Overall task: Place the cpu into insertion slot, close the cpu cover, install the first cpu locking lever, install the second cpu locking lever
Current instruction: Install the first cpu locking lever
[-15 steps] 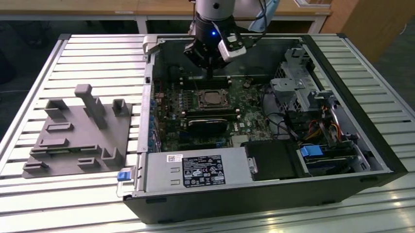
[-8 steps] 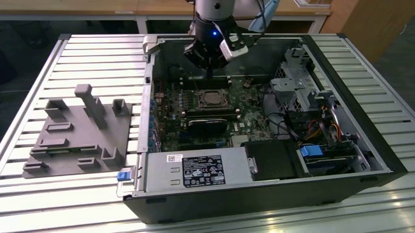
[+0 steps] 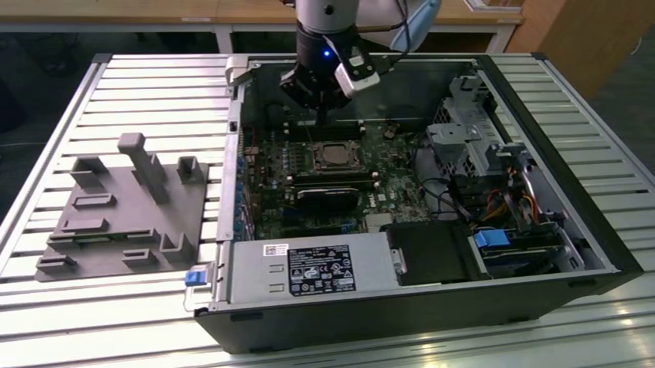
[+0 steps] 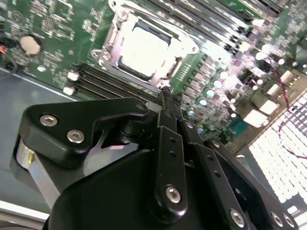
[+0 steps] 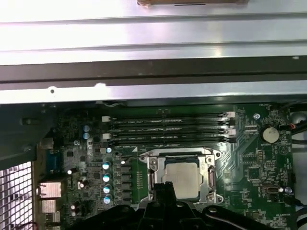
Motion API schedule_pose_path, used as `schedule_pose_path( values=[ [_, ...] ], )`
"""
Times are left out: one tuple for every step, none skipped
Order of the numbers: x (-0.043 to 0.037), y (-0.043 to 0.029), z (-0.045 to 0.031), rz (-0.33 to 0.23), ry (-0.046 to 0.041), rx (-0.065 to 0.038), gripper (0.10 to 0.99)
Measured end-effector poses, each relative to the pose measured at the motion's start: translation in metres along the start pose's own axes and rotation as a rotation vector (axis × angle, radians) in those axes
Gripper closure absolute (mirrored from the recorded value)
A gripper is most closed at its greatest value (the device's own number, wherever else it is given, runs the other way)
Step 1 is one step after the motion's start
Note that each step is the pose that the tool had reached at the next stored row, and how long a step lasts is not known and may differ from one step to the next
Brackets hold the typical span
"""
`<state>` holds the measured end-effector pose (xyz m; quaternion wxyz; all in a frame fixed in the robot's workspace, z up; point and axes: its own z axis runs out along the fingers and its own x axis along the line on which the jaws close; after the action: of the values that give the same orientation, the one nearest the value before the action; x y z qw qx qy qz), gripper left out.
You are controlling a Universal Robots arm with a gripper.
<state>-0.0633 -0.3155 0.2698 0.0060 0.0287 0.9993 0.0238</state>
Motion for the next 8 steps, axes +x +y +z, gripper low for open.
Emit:
schedule_pose_path(
  values=[
    [0.0032,-0.0002,0.0001,0.000,-0.0016,0.000,0.980],
    [0.0063,-0.0004,0.0003,0.000,-0.0037,0.000,0.980],
    [0.0085,-0.0005,0.0005,0.000,-0.0054,0.000,0.980],
    [0.0103,-0.0006,0.0009,0.000,-0.0071,-0.001,0.980],
    [0.0119,-0.0006,0.0012,-0.001,-0.0094,-0.001,0.980],
    [0.0141,-0.0008,0.0014,-0.001,-0.0120,-0.001,0.980],
    [0.0166,-0.0010,0.0018,-0.001,-0.0157,-0.001,0.980],
    [0.0187,-0.0011,0.0023,-0.001,-0.0192,-0.001,0.980]
  ],
)
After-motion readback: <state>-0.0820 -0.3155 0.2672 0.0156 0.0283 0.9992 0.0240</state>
